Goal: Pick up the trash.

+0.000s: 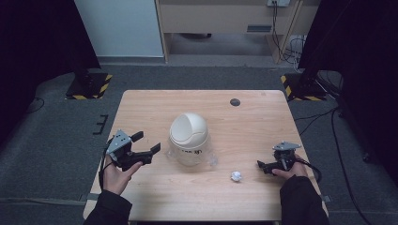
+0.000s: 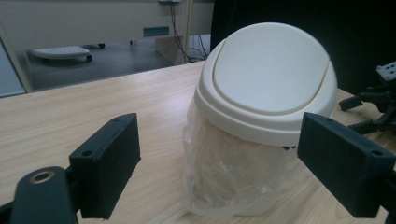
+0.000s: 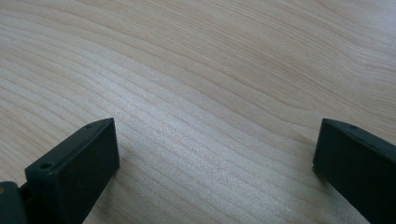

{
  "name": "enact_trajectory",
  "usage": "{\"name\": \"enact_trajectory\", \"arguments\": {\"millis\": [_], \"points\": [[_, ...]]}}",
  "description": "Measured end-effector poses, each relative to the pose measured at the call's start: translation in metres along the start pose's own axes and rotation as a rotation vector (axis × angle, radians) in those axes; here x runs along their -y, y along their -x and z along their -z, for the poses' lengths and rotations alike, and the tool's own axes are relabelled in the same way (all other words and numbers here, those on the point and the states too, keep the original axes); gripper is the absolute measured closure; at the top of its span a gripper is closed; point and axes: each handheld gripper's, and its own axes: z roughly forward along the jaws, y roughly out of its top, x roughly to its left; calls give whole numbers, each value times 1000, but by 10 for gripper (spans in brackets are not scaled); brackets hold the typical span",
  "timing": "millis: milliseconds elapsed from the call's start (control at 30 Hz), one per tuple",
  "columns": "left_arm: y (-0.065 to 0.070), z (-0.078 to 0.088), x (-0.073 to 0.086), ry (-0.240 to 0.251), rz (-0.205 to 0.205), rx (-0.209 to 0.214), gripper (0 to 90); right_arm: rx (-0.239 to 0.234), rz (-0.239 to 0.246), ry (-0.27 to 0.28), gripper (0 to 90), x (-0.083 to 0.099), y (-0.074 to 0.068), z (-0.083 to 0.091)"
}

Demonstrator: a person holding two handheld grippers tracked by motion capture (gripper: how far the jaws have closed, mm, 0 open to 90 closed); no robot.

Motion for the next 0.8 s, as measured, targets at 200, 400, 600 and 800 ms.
{"name": "enact_trajectory", "arguments": {"millis": [200,400,600,800], "points": [[8,-7,-5,-7,-19,18,125,0,-1,1,5,0,0,0],[18,-17,-10,-16,-37,53,125,1,-1,1,5,0,0,0],[28,-27,-12,-36,-51,92,133,1,-1,1,5,0,0,0],[38,-38,-14,-55,-80,113,137,1,-1,1,5,0,0,0]]}}
